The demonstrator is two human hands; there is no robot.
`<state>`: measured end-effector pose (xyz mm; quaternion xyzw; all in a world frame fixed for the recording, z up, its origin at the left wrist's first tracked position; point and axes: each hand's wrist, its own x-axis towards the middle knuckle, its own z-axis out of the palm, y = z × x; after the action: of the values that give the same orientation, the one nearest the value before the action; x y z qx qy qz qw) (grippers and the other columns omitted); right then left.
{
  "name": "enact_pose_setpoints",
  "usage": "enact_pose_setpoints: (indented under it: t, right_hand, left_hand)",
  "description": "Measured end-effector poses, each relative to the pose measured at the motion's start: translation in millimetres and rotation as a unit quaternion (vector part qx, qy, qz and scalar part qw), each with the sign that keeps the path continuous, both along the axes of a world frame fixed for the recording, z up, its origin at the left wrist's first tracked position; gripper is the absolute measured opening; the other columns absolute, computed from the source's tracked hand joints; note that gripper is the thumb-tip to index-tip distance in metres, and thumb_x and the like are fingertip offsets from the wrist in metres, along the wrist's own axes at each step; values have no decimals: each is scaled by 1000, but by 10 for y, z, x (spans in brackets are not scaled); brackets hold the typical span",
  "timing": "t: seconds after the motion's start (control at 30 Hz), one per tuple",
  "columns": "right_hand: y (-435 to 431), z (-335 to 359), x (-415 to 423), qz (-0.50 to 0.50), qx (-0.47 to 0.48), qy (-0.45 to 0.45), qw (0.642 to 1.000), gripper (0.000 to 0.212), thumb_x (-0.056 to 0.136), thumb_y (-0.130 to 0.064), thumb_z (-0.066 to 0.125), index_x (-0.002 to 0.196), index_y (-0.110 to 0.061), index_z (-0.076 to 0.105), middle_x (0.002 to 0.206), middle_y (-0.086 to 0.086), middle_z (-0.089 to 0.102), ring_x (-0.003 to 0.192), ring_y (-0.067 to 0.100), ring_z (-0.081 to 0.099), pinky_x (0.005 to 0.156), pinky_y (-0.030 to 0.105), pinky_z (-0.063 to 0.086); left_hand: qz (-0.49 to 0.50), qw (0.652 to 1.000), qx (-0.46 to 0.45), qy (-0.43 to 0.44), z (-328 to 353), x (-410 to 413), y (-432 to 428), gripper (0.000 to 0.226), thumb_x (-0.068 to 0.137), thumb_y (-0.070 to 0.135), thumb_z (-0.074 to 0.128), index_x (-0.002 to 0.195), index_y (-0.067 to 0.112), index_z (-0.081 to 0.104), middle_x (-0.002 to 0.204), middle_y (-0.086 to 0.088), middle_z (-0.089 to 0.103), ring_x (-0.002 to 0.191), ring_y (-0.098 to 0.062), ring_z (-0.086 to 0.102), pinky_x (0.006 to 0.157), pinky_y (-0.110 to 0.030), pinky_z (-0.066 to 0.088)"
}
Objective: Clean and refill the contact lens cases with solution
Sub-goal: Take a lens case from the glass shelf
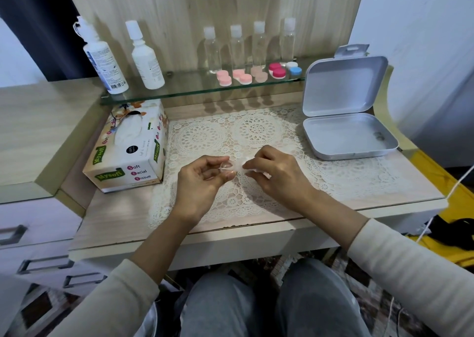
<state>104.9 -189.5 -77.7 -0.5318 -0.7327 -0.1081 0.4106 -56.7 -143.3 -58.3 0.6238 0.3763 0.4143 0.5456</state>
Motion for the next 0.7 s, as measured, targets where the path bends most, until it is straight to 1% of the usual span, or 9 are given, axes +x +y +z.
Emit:
enact_pose_setpoints:
  t: [0.1, 0.2, 0.3, 0.37, 0.43, 0.5, 0.57, 0.6, 0.7]
  right_hand:
    - [2, -17, 1, -6, -7, 17, 1000, 8, 70, -6, 68, 76, -2, 67, 72, 11, 62, 52, 24, 58, 45, 27, 46]
    - [-16, -42, 8, -20, 0, 14, 1000, 11, 71, -8, 68, 79, -2, 67, 72, 10, 64, 52, 22, 58, 46, 29, 45]
    - [-23, -43, 19, -20, 7, 13, 1000, 12, 72, -7, 70, 83, -2, 70, 71, 9, 63, 51, 19, 57, 48, 23, 44]
    - [-20, -40, 29, -12, 7, 20, 1000, 11, 71, -6, 70, 82, -2, 72, 70, 10, 61, 51, 17, 56, 52, 15, 38]
    - [-19, -32, 38, -5, 5, 27, 1000, 9, 71, -5, 70, 79, -3, 72, 70, 10, 60, 51, 15, 55, 55, 14, 36]
    - [-18, -29, 33, -4, 1, 32, 999, 7, 70, -6, 70, 76, -4, 71, 70, 10, 61, 50, 16, 56, 51, 15, 38]
    - [-14, -37, 26, -6, -4, 34, 999, 7, 68, -5, 69, 75, -3, 68, 70, 10, 61, 50, 20, 56, 46, 26, 45]
    - [-13, -46, 23, -8, -6, 30, 999, 8, 67, -5, 69, 75, -2, 66, 71, 10, 62, 50, 22, 56, 44, 28, 45]
    - [-16, -71, 11, -17, -3, 17, 1000, 13, 68, -4, 68, 80, 0, 65, 74, 11, 64, 52, 24, 58, 44, 29, 46]
  left_hand:
    - [-6, 1000, 19, 15, 15, 11, 3, 29, 70, -9, 71, 86, 15, 65, 88, -2, 69, 72, -2, 65, 71, -14, 52]
    - [-13, 999, 28, 29, 40, 21, 11, 29, 70, -10, 71, 88, 12, 65, 87, -3, 68, 68, 0, 64, 67, -12, 50]
    - [-11, 999, 26, 21, 50, 28, 5, 27, 70, -11, 70, 91, 6, 65, 85, -3, 68, 68, 0, 64, 65, -11, 50]
    - [-11, 1000, 21, 12, 44, 28, -6, 28, 70, -11, 70, 88, 10, 65, 85, -2, 68, 69, 0, 65, 66, -12, 50]
    - [-12, 1000, 19, 9, 32, 27, -11, 28, 70, -10, 71, 86, 12, 65, 87, -2, 68, 72, -1, 65, 68, -13, 51]
    - [-12, 1000, 20, 8, 19, 23, -12, 27, 70, -9, 71, 86, 12, 64, 88, -3, 68, 72, -2, 66, 69, -14, 51]
    - [-13, 999, 26, 14, 11, 21, -14, 28, 70, -9, 71, 85, 14, 64, 88, 0, 68, 71, -1, 65, 70, -14, 52]
    - [-15, 999, 31, 19, 10, 21, -14, 29, 70, -9, 71, 85, 15, 64, 88, 1, 68, 70, 1, 64, 69, -13, 51]
    - [-17, 999, 35, 25, 8, 23, -5, 29, 70, -9, 71, 85, 15, 64, 88, 1, 68, 69, 1, 63, 69, -13, 51]
